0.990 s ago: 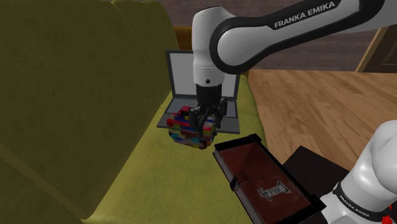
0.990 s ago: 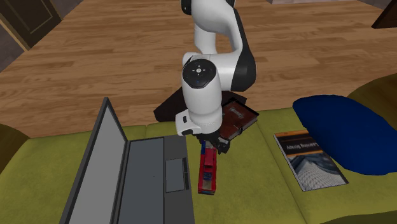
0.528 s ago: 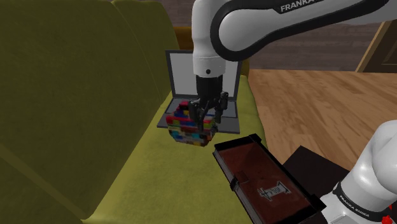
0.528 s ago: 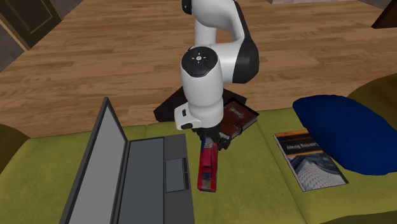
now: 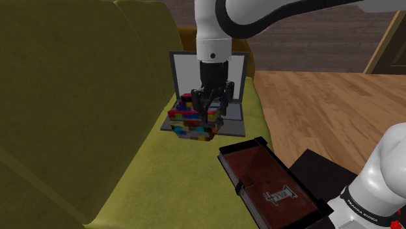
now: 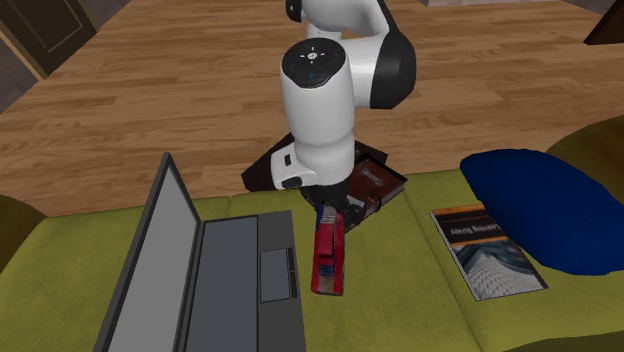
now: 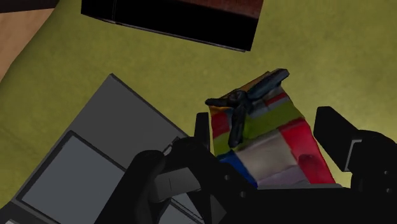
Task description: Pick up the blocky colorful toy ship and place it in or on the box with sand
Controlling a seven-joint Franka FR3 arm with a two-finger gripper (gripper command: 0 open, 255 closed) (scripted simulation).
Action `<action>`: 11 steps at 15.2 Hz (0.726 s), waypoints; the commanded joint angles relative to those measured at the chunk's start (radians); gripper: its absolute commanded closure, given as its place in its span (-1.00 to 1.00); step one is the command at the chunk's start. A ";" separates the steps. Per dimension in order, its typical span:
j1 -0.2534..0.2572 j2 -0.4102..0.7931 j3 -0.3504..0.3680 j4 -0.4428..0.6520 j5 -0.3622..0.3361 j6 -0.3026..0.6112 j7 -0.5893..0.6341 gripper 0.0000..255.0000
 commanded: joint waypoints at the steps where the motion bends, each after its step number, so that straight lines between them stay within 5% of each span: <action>1: -0.001 0.000 -0.001 0.029 -0.001 -0.028 0.003 1.00; 9: -0.003 0.011 -0.004 0.148 -0.007 -0.135 0.019 1.00; 11: -0.002 -0.031 -0.006 0.109 0.009 -0.136 0.014 1.00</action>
